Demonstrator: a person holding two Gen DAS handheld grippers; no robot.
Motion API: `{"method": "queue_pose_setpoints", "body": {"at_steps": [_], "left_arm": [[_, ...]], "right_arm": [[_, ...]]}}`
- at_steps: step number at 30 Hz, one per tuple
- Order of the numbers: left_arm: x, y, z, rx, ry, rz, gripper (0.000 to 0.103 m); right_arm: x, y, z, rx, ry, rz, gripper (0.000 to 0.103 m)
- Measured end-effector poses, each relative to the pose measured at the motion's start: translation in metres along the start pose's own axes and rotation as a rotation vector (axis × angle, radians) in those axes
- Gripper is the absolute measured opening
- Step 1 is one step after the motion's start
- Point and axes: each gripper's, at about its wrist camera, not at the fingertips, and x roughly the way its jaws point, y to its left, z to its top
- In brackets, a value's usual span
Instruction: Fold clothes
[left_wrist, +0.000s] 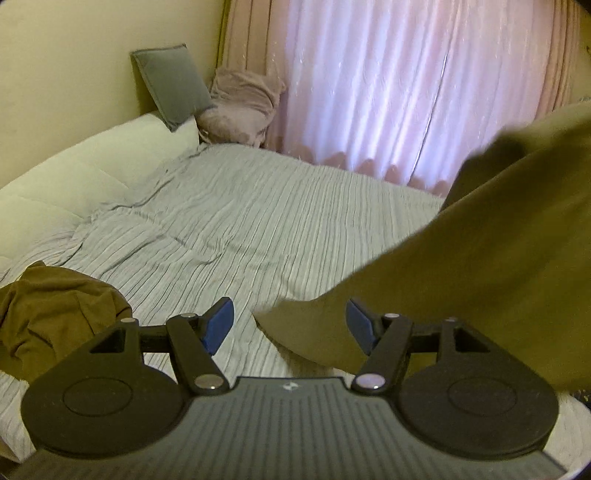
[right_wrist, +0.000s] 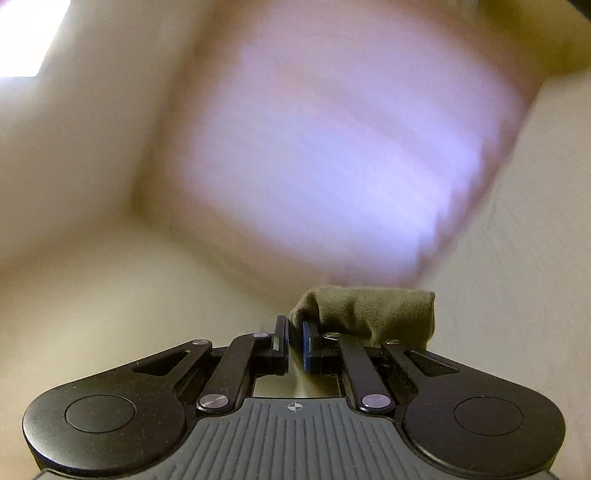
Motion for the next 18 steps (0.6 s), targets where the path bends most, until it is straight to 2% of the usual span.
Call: {"method": "queue_pose_setpoints", "body": {"at_steps": [1, 3, 4, 5, 6, 7, 9, 10, 11, 12, 14, 16, 18], "left_arm": [[-0.005, -0.009, -0.003, -0.002, -0.006, -0.004, 0.064], [-0.015, -0.026, -0.009, -0.007, -0.016, -0.012, 0.064], [-0.017, -0.035, -0.014, -0.004, -0.013, -0.021, 0.064], [-0.019, -0.044, -0.019, -0.001, -0.009, -0.030, 0.064], [-0.019, -0.055, -0.025, 0.004, 0.000, -0.039, 0.064], [-0.020, -0.065, -0.030, 0.007, 0.013, -0.043, 0.064], [-0.023, -0.084, -0.040, 0.010, 0.034, -0.055, 0.064], [-0.025, -0.092, -0.043, 0.014, 0.037, -0.063, 0.064], [-0.027, -0.100, -0.046, 0.018, 0.041, -0.070, 0.064], [-0.030, -0.105, -0.047, 0.026, 0.041, -0.072, 0.064], [-0.038, -0.113, -0.047, 0.034, 0.025, -0.075, 0.064], [-0.044, -0.119, -0.045, 0.047, 0.010, -0.081, 0.064], [-0.047, -0.122, -0.043, 0.063, -0.003, -0.088, 0.064]], "right_arm": [[-0.013, 0.007, 0.009, -0.074, -0.093, -0.029, 0.006], [-0.016, 0.021, 0.012, -0.306, -0.100, -0.099, 0.006], [-0.012, 0.022, 0.013, -0.385, -0.032, -0.111, 0.006], [0.000, 0.012, 0.013, -0.370, 0.122, -0.098, 0.006], [0.009, -0.003, 0.014, -0.305, 0.223, -0.103, 0.006], [0.015, -0.014, 0.016, -0.280, 0.265, -0.123, 0.005], [0.011, -0.018, 0.027, -0.368, 0.140, -0.194, 0.005], [0.010, -0.016, 0.036, -0.405, 0.075, -0.171, 0.005], [0.011, -0.013, 0.044, -0.415, 0.054, -0.130, 0.005], [0.016, -0.008, 0.051, -0.428, 0.056, -0.088, 0.005], [0.029, 0.007, 0.061, -0.471, 0.122, -0.030, 0.005], [0.028, 0.019, 0.062, -0.542, 0.111, -0.067, 0.006], [0.027, 0.017, 0.049, -0.611, 0.155, -0.129, 0.006]]}}
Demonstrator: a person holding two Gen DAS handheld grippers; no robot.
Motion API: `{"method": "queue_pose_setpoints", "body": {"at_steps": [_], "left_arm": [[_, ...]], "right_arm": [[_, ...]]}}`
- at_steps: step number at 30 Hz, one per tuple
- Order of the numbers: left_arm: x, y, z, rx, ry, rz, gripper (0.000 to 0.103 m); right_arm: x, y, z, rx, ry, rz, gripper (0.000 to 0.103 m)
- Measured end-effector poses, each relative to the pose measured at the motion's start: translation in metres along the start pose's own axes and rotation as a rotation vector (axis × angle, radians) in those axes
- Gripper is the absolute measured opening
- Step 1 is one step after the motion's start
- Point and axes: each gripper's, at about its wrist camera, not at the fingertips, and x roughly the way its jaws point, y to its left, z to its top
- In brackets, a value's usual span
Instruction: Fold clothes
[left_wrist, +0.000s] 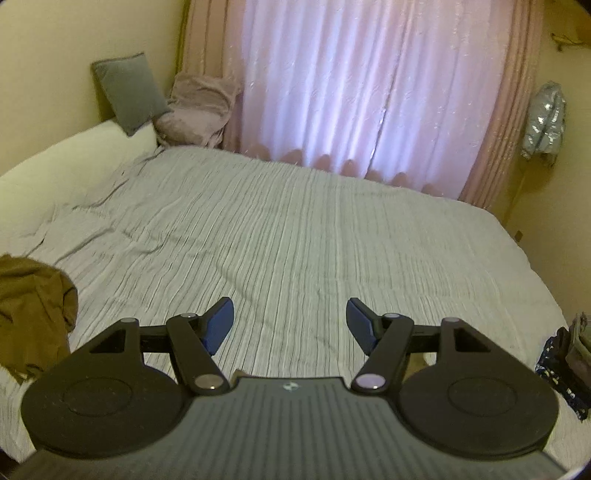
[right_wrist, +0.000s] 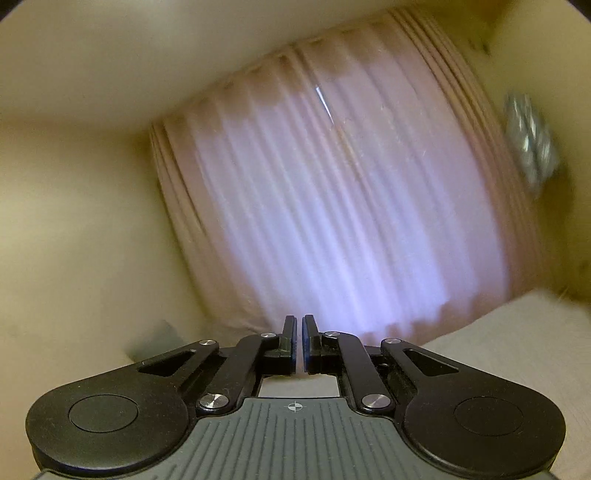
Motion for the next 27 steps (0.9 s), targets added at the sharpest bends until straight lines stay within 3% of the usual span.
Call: {"method": "queue_pose_setpoints", "body": {"at_steps": [3, 7, 10, 13, 18, 21, 24, 27], "left_arm": [[0.009, 0.002, -0.001, 0.027, 0.030, -0.001, 0.064], [0.027, 0.001, -0.016, 0.074, 0.131, -0.017, 0.064], [0.037, 0.001, -0.034, 0.128, 0.213, -0.037, 0.064], [0.045, -0.003, -0.056, 0.180, 0.293, -0.055, 0.064], [0.047, -0.013, -0.092, 0.256, 0.407, -0.096, 0.064], [0.046, -0.019, -0.109, 0.304, 0.445, -0.122, 0.064], [0.043, -0.022, -0.121, 0.324, 0.459, -0.143, 0.064], [0.045, -0.014, -0.129, 0.329, 0.472, -0.152, 0.064]], "right_arm": [[0.018, -0.014, -0.055, 0.029, 0.129, -0.050, 0.006], [0.023, -0.047, -0.184, 0.099, 0.432, -0.232, 0.007], [0.014, -0.069, -0.274, 0.144, 0.660, -0.342, 0.007], [-0.018, -0.090, -0.339, 0.195, 0.786, -0.412, 0.007], [-0.041, -0.101, -0.373, 0.228, 0.869, -0.419, 0.007], [-0.057, -0.094, -0.378, 0.190, 0.870, -0.422, 0.007], [-0.115, -0.087, -0.362, 0.182, 0.847, -0.420, 0.008], [-0.121, -0.074, -0.372, 0.148, 0.842, -0.416, 0.008]]}}
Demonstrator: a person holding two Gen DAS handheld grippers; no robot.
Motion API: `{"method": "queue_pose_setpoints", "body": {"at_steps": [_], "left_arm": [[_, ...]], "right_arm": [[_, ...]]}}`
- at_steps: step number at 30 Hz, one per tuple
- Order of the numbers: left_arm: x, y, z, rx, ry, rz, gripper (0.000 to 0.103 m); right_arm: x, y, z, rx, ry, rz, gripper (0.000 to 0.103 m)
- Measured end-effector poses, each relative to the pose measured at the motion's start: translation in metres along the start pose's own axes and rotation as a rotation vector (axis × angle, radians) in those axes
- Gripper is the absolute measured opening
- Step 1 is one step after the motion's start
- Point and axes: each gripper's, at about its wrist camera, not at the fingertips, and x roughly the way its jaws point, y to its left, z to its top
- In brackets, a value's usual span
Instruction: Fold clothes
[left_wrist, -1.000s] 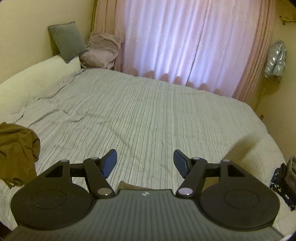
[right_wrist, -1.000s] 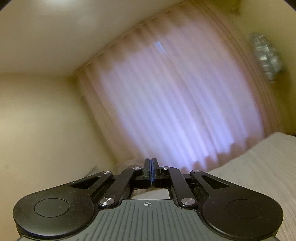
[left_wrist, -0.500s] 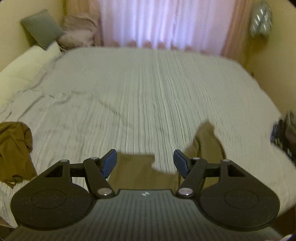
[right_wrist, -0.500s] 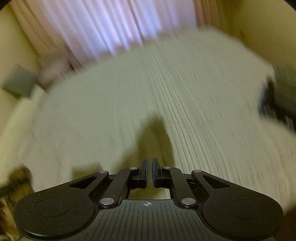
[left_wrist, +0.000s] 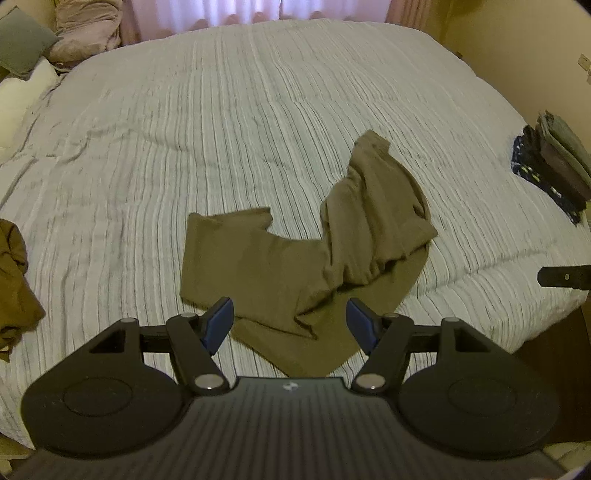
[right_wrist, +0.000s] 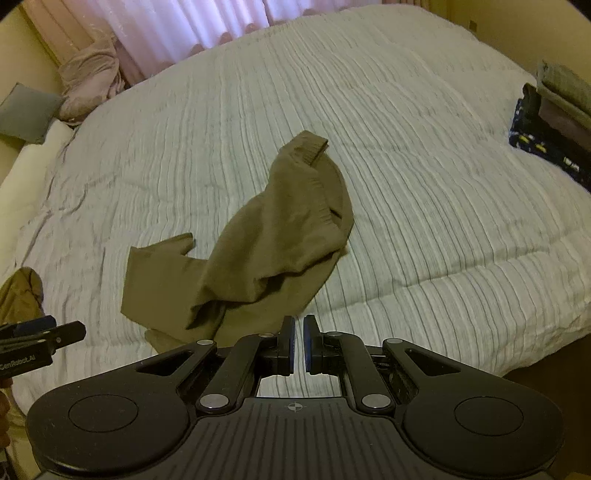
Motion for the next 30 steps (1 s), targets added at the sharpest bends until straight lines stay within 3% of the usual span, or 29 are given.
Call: {"method": "queue_pose_setpoints", "body": {"at_steps": [8, 14, 24, 27, 30], "left_arm": [[-0.009, 0.008, -0.005, -0.018, -0.014, 0.030, 0.064], [-0.013, 0.002, -0.002, -0.072, -0.030, 0.081, 0.064], [-0.003, -0.065, 0.000, -0.204, -0.029, 0.162, 0.064], [-0.002, -0.091, -0.004, -0.250, -0.029, 0.180, 0.064], [-0.002, -0.116, -0.010, -0.303, -0.026, 0.199, 0.064]], "right_arm": [[0.002, 0.015, -0.001, -0.082, 0.025, 0.050, 0.008], [0.010, 0.015, 0.017, -0.202, 0.042, 0.162, 0.007], [0.040, -0.036, 0.072, -0.369, 0.104, 0.194, 0.010], [0.038, -0.057, 0.082, -0.421, 0.080, 0.208, 0.091], [0.032, -0.074, 0.088, -0.473, 0.054, 0.252, 0.090]]}}
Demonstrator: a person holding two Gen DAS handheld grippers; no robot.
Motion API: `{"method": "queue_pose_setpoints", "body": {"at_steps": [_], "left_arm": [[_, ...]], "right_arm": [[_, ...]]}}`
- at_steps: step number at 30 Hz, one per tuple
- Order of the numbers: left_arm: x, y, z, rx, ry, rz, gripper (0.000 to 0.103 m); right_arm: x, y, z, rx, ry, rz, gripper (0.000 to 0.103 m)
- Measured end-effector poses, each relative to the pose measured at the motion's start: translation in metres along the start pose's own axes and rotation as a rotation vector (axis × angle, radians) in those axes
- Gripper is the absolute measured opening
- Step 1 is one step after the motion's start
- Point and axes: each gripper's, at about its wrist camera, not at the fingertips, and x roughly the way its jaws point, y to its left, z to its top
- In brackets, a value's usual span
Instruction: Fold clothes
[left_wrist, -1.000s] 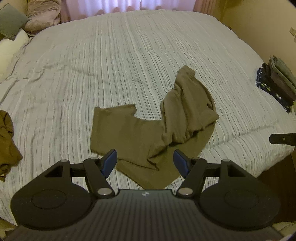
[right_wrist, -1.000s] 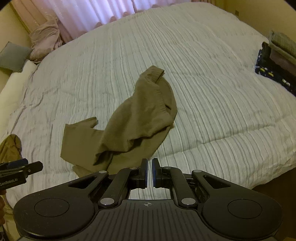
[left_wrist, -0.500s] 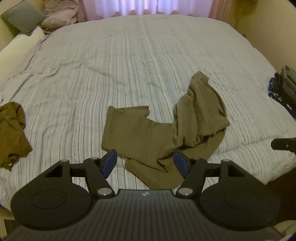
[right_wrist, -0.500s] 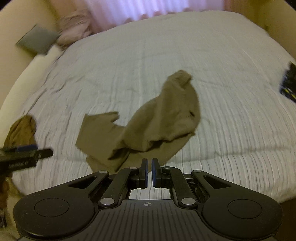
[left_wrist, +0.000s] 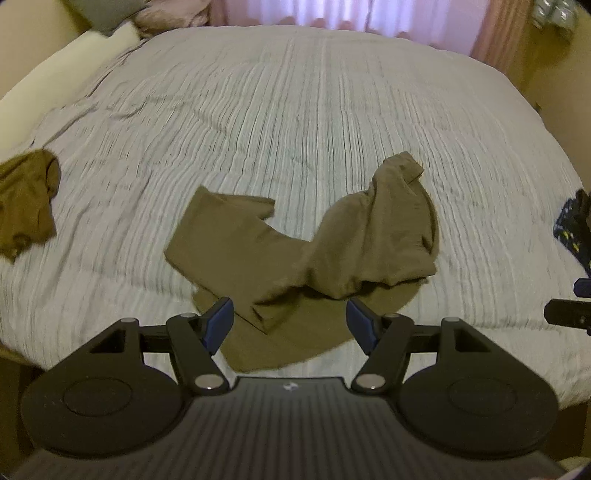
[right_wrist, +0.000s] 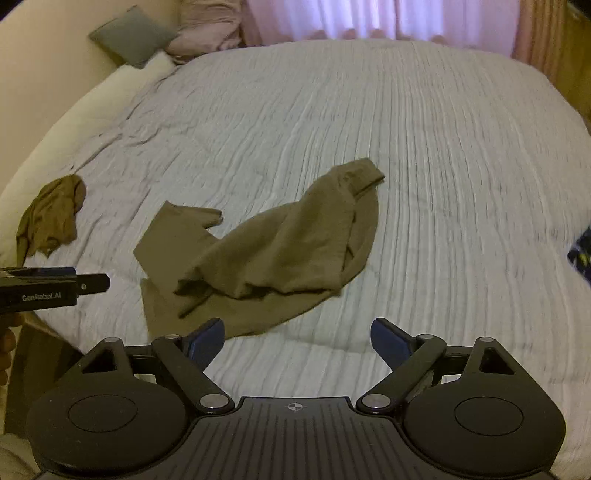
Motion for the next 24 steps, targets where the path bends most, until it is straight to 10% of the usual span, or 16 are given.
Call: {"method": "queue_pose_setpoints", "body": {"at_steps": [24], "left_arm": [[-0.038, -0.022, -0.063, -0.182, 0.022, 0.202, 0.064]], "right_arm": [[0.009, -0.037, -0.023, -0.108, 0.093, 0.159, 0.090]]}}
